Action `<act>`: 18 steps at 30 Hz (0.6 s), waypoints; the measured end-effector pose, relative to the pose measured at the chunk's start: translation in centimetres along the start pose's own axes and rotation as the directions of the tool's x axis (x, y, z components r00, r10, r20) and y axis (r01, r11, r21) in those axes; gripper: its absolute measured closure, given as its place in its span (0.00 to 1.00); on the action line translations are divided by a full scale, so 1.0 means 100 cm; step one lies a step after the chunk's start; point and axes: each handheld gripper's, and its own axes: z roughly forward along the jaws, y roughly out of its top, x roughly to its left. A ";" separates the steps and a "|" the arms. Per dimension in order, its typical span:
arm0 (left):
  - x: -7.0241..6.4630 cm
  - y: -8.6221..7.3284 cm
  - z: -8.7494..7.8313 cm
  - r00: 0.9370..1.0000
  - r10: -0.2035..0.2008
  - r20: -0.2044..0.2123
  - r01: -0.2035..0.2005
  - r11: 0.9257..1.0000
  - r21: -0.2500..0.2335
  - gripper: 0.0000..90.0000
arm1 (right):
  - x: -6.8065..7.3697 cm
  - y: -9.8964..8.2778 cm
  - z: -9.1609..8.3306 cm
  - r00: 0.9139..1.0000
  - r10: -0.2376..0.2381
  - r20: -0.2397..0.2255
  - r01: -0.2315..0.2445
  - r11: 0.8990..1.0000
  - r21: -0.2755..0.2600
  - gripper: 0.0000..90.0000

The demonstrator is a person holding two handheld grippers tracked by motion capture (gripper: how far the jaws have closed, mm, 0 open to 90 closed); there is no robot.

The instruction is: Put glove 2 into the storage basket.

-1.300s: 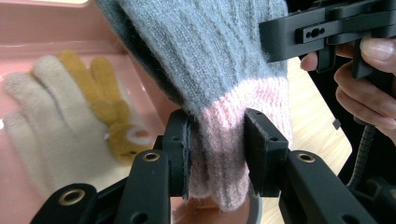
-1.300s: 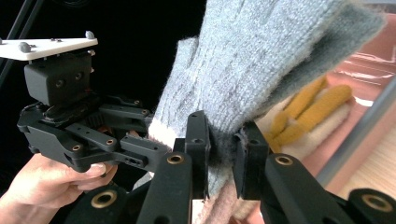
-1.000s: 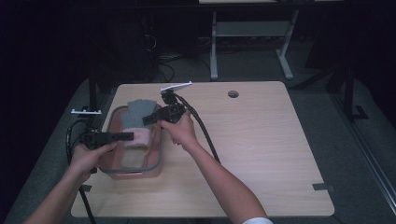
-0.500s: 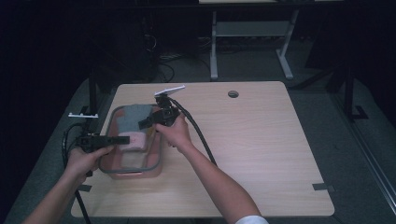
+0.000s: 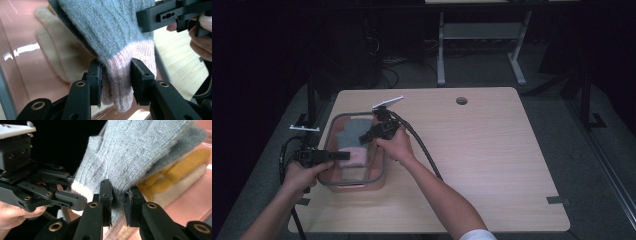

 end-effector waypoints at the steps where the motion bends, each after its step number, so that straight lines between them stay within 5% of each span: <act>1: 0.001 -0.001 0.001 1.000 0.004 -0.005 -0.004 1.000 0.007 0.71 | 0.000 0.000 0.002 1.000 -0.006 0.012 0.006 1.000 0.006 0.86; 18: 0.006 -0.009 0.014 0.998 0.003 -0.058 0.000 0.999 0.052 0.71 | -0.002 -0.005 0.017 0.997 -0.026 0.079 0.021 0.998 0.064 0.85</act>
